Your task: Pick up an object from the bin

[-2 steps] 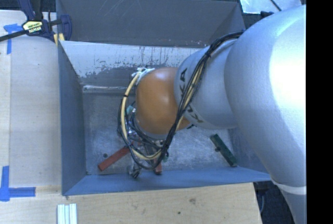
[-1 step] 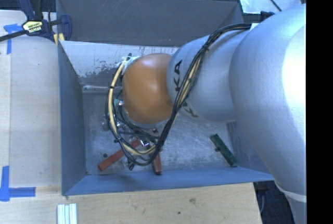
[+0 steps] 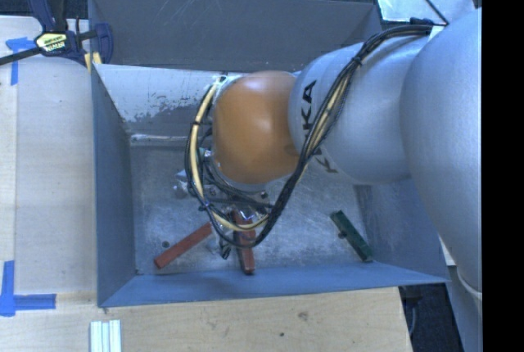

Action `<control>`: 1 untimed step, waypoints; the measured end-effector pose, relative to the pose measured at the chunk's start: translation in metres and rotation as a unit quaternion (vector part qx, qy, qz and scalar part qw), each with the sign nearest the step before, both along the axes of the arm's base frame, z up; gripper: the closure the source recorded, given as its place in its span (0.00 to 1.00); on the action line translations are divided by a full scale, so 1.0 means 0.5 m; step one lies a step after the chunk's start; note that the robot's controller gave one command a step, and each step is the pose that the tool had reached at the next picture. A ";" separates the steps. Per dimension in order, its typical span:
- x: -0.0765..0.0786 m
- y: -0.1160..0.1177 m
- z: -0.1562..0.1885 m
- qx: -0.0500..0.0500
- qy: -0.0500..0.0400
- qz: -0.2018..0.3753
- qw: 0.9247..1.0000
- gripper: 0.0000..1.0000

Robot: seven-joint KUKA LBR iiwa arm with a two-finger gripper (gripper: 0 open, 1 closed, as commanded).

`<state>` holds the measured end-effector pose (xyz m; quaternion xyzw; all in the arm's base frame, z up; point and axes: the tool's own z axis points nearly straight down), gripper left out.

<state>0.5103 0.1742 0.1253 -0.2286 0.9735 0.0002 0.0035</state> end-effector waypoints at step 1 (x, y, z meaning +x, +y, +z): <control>0.005 0.008 -0.113 -0.001 0.004 0.089 0.996 0.00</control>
Offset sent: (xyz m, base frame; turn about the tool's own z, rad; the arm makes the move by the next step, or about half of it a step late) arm 0.0028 0.0043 -0.0553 -0.1780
